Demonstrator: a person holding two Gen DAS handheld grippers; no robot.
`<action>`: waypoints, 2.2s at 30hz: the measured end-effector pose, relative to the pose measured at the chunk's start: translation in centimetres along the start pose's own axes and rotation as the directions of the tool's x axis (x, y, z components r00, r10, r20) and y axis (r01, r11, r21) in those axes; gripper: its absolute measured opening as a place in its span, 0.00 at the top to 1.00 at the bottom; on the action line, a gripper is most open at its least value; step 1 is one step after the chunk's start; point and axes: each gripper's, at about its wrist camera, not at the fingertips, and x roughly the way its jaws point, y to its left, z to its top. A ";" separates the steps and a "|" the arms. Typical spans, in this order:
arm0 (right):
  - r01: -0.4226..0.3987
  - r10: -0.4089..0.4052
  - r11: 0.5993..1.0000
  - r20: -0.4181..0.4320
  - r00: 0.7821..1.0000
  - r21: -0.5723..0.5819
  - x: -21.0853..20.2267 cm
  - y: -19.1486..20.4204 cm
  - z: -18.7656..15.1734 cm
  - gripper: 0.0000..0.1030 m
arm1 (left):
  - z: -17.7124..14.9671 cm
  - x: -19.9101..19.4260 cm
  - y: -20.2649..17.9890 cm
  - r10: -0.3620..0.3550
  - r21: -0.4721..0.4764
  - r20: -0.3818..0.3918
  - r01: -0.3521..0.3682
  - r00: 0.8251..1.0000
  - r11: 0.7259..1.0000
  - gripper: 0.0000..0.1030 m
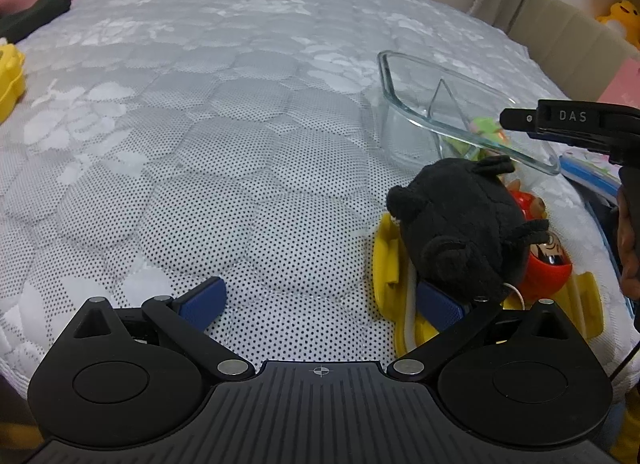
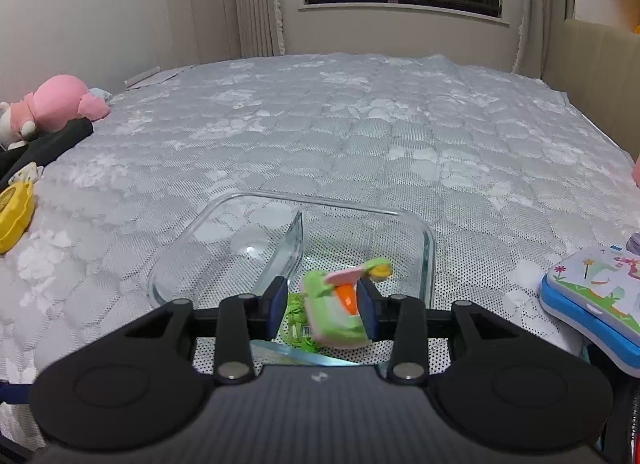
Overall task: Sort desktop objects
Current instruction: 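Lower the pink-and-green toy into the glass container, open the right gripper, then move the left gripper down over the black plush toy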
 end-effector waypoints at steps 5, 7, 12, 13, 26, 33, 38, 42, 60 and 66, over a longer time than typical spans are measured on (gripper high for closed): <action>-0.004 0.004 1.000 0.015 1.000 -0.013 -1.4 0.2 -0.1 0.54 | -0.1 -0.2 -0.1 -0.004 0.000 0.000 0.004 1.000 1.000 0.00; -0.008 0.008 1.000 0.026 1.000 -0.015 -2.2 0.2 -0.2 0.51 | -0.1 -0.4 -0.3 -0.005 0.002 0.002 0.005 1.000 1.000 0.00; -0.038 0.038 0.999 0.056 0.998 -0.008 -4.6 0.0 -0.8 0.38 | 0.0 -0.8 -0.9 -0.002 0.013 0.014 0.002 1.000 1.000 0.00; -0.047 0.047 0.999 0.060 0.997 -0.004 -5.1 -0.2 -1.0 0.34 | 0.0 -0.9 -1.0 -0.001 0.017 0.017 0.001 1.000 1.000 0.00; -0.109 0.101 0.990 0.089 0.991 0.086 -9.5 -3.2 -7.3 0.18 | 1.3 -2.2 -4.6 0.031 0.070 0.056 -0.035 0.998 0.997 0.00; -0.136 0.130 0.963 0.042 0.991 0.232 -9.6 -6.3 -9.2 0.17 | 2.7 -2.8 -6.1 0.015 0.050 0.053 -0.018 0.998 0.999 0.00; -0.098 0.116 0.977 -0.086 0.990 0.192 -8.8 -5.9 -8.3 0.15 | 4.0 -3.0 -7.6 -0.010 0.054 0.030 0.008 0.999 0.998 0.00; -0.103 0.119 0.981 -0.090 0.989 0.167 -8.8 -5.3 -6.8 0.09 | 5.0 -2.2 -9.2 0.015 0.095 0.024 -0.018 1.000 0.995 0.00; -0.002 0.003 1.000 0.058 0.998 -0.023 -9.4 -4.0 -2.5 0.00 | 5.3 2.2 -11.2 0.083 0.140 -0.038 -0.077 0.996 0.987 0.00; 0.035 -0.036 0.998 0.016 0.999 0.054 -8.4 -4.4 -2.4 0.00 | 5.4 2.7 -9.7 0.032 0.065 -0.068 -0.028 0.997 0.998 0.00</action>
